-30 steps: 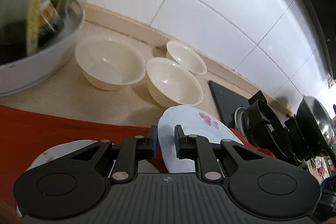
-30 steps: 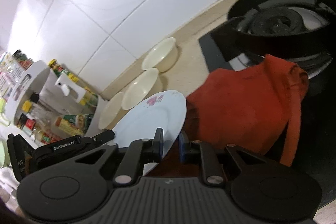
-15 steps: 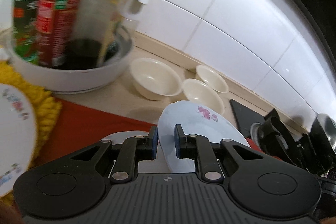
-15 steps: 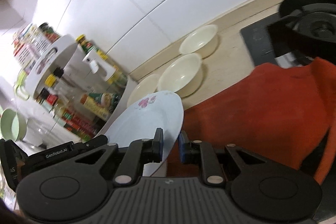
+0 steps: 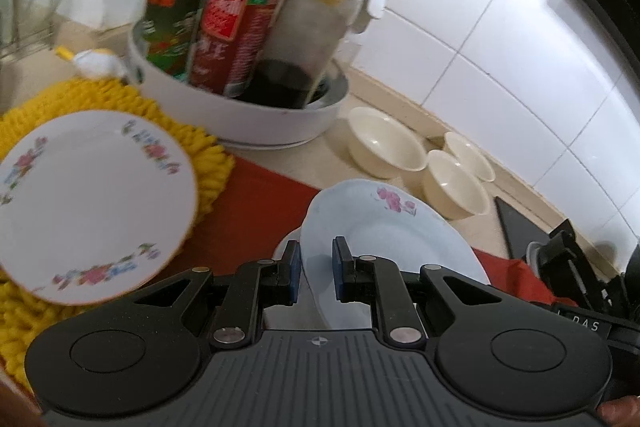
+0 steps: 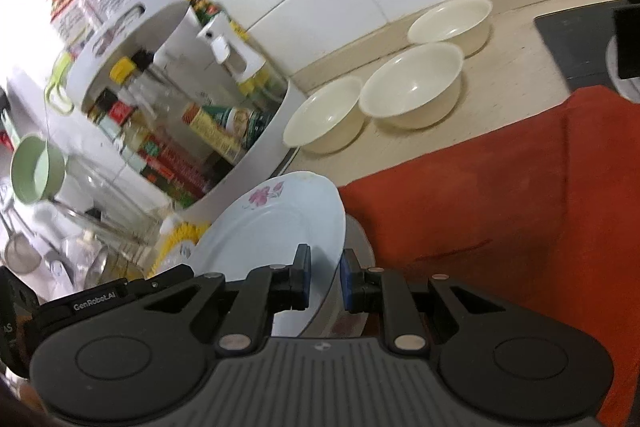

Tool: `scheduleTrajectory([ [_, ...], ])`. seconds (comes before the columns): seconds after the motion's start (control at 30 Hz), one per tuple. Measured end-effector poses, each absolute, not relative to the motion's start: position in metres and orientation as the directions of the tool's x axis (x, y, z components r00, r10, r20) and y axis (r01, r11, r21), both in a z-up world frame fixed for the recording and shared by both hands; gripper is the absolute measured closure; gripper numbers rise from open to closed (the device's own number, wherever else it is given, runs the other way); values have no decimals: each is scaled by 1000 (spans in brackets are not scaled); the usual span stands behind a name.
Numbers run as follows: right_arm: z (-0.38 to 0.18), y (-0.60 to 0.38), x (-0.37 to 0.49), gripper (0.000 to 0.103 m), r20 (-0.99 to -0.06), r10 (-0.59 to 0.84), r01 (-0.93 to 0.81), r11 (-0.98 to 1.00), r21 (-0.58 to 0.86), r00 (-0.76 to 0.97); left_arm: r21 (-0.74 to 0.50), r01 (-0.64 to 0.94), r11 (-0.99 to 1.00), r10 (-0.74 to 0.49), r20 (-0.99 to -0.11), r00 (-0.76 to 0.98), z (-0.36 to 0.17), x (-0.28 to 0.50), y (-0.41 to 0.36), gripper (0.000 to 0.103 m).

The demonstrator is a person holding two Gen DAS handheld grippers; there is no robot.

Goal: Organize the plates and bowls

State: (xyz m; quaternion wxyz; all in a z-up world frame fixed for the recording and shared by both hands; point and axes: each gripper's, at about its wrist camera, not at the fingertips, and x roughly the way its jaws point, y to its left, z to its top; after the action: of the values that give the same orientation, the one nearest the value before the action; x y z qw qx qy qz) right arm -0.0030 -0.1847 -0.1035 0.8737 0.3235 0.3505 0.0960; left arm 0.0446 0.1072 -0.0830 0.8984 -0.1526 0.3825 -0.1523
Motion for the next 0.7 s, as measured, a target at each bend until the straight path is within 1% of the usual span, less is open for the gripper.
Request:
scheduleTrajectory([
  [0.27, -110, -175, 0, 90, -584, 382, 57, 802, 595, 716, -365, 150, 919, -371, -666, 647, -96, 39, 111, 82],
  [0.5, -111, -168, 2, 90, -610, 347, 53, 840, 540, 712, -299, 163, 940, -332, -695, 637, -102, 39, 103, 83],
  [0.63, -109, -164, 3, 90, -624, 319, 43, 869, 493, 714, -261, 171, 950, -309, -716, 626, -106, 39, 99, 89],
  [0.7, -108, -165, 4, 89, -628, 307, 43, 877, 478, 715, -256, 181, 950, -312, -715, 626, -107, 39, 98, 90],
])
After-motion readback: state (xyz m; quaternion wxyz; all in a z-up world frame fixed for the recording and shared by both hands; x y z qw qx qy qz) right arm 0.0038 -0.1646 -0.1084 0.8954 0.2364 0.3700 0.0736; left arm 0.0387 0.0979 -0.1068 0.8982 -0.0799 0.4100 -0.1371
